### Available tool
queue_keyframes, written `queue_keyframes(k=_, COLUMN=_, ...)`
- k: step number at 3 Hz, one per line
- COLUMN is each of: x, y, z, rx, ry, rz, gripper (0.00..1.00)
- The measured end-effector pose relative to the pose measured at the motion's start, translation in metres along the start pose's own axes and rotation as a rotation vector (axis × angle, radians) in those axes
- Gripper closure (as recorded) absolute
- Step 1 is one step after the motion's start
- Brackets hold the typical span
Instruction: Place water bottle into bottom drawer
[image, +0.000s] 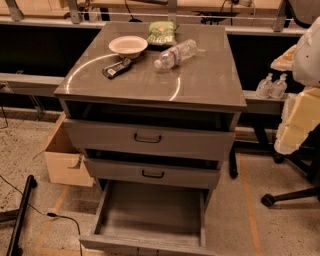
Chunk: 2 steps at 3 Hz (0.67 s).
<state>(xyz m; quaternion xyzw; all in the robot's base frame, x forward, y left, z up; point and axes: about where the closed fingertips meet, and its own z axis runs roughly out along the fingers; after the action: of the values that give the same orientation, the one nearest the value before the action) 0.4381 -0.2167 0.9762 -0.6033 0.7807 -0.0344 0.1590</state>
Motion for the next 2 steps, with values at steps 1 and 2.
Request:
queue_keyframes(k=1, x=0.0, y=0.0, z=0.0, rx=0.0, ry=0.0, rz=0.0, gripper=0.0)
queue_keyframes(k=2, x=-0.013, y=-0.014, z=0.0, rx=0.078, ry=0.038, rz=-0.057, gripper=0.0)
